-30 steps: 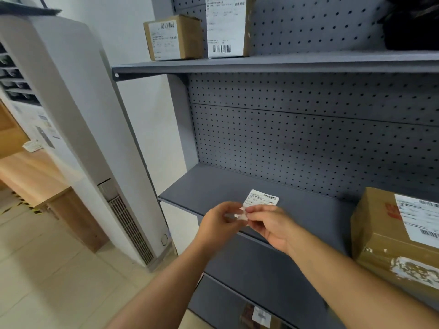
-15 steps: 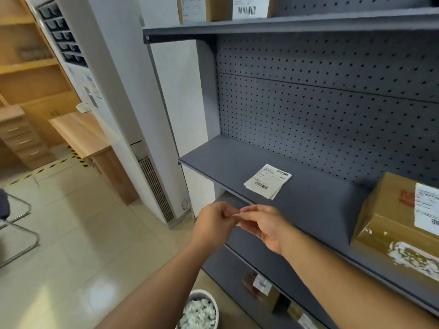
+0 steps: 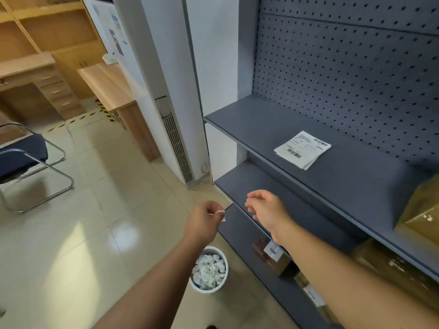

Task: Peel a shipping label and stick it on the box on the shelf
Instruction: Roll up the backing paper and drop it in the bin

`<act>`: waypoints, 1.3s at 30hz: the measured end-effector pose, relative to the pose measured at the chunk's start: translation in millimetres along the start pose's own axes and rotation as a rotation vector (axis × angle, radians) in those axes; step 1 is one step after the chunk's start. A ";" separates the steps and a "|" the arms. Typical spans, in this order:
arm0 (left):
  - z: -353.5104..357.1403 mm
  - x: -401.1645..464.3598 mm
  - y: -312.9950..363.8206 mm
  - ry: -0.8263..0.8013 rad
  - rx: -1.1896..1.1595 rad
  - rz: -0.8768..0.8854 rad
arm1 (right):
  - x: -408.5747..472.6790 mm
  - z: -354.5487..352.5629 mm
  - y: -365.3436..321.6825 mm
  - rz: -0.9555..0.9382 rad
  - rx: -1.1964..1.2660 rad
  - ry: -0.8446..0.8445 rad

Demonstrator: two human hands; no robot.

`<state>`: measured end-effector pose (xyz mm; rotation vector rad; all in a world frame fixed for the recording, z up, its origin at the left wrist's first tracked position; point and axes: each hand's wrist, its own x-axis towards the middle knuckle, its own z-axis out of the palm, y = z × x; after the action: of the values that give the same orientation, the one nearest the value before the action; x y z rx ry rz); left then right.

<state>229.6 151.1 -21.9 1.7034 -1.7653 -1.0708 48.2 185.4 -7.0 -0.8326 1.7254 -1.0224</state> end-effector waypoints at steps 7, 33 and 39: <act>-8.1 5.1 -81.5 -0.012 0.132 -0.130 | 20.2 47.3 37.2 -0.043 -0.261 -0.086; 45.5 63.9 -261.7 -0.139 0.206 -0.246 | 77.4 156.3 188.1 0.017 -0.752 -0.211; 52.5 76.5 -267.0 -0.162 0.216 -0.224 | 86.5 166.8 190.3 0.018 -0.711 -0.205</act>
<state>343.5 106.6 -276.8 2.0352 -1.8809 -1.1774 158.8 146.1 -247.3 -1.3056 1.9216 -0.2698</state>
